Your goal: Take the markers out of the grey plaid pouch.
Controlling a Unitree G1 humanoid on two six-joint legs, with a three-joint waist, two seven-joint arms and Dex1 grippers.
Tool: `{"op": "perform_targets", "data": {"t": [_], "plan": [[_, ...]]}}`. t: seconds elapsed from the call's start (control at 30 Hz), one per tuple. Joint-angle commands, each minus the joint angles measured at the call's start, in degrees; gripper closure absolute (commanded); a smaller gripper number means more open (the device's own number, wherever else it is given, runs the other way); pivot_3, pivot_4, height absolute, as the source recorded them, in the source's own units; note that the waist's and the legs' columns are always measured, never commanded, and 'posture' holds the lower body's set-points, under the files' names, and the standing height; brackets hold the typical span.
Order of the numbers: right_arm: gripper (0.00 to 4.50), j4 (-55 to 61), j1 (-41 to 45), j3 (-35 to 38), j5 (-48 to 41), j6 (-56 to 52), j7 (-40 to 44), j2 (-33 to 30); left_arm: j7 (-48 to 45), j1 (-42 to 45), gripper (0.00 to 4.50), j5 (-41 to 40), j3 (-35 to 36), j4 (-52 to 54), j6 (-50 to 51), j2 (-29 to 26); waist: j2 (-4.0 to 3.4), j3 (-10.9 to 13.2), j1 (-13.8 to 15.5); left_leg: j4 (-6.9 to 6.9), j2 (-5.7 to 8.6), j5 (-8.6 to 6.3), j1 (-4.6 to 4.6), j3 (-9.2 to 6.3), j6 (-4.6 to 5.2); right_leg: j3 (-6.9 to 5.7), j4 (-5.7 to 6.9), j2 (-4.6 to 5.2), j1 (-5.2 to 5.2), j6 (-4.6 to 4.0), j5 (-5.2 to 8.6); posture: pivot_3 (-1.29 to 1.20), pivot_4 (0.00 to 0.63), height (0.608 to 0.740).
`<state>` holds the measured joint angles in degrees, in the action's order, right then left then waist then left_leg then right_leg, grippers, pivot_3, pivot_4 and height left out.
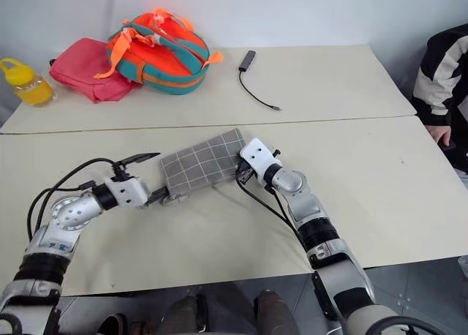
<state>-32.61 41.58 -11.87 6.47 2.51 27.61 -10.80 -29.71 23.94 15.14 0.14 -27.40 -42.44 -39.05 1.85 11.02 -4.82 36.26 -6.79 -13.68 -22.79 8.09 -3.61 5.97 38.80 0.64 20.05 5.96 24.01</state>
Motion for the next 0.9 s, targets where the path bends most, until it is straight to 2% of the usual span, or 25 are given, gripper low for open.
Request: {"op": "perform_targets", "data": {"t": [0.03,0.07,0.13,0.3,0.37,0.9], "plan": [[4.38,0.83,-1.37,-0.16,-0.34,-1.24,1.24,0.02,0.97,1.05,0.0,2.43,-3.83,-2.82,-1.35,1.2,0.0,0.0,-0.01,-0.04,0.0,0.0,0.05,0.04,0.0,0.04,0.02,0.0,0.0,0.0,0.0,0.0,0.15,0.74],[4.38,1.03,-1.41,-0.15,-0.31,-1.39,1.21,0.08,1.09,1.51,0.0,2.48,-4.42,-3.33,-1.22,1.56,-0.01,-0.01,0.02,-0.08,-0.01,0.0,0.11,0.1,0.0,0.09,0.03,0.0,0.0,0.0,0.0,0.0,0.15,0.74],[4.5,1.64,-1.93,-0.07,-0.32,-1.56,1.27,-0.06,-1.02,1.51,0.39,0.05,-5.22,-3.25,0.33,2.41,-0.01,-0.01,0.04,-0.11,0.0,0.0,0.22,0.18,0.0,0.16,0.07,0.01,-0.04,0.0,0.0,0.0,0.15,0.74],[4.5,3.19,-3.2,0.36,-0.43,-2.28,1.16,-0.59,-3.38,0.11,1.85,-2.79,-5.67,-2.73,1.43,2.12,-0.01,-0.01,-0.03,-0.15,-0.01,-0.01,0.43,0.24,-0.01,0.23,0.06,0.0,-0.19,0.01,0.01,0.0,0.15,0.74],[4.5,3.48,-3.39,0.47,-0.43,-2.39,1.19,-0.68,-3.39,-0.21,2.22,-3.41,-5.56,-2.49,1.58,2.03,-0.01,-0.01,-0.08,-0.16,-0.02,-0.01,0.44,0.26,-0.01,0.25,0.06,-0.01,-0.18,0.01,0.0,0.0,0.15,0.74],[4.5,4.52,-2.63,0.64,-0.32,-1.76,1.8,-0.94,-4.08,-4.35,4.47,-8.09,-3.95,6.29,6.64,2.33,-0.02,-0.01,-0.18,-0.21,-0.03,-0.04,0.53,0.34,-0.02,0.36,0.0,-0.02,-0.23,0.01,0.01,0.0,0.15,0.74]]}}
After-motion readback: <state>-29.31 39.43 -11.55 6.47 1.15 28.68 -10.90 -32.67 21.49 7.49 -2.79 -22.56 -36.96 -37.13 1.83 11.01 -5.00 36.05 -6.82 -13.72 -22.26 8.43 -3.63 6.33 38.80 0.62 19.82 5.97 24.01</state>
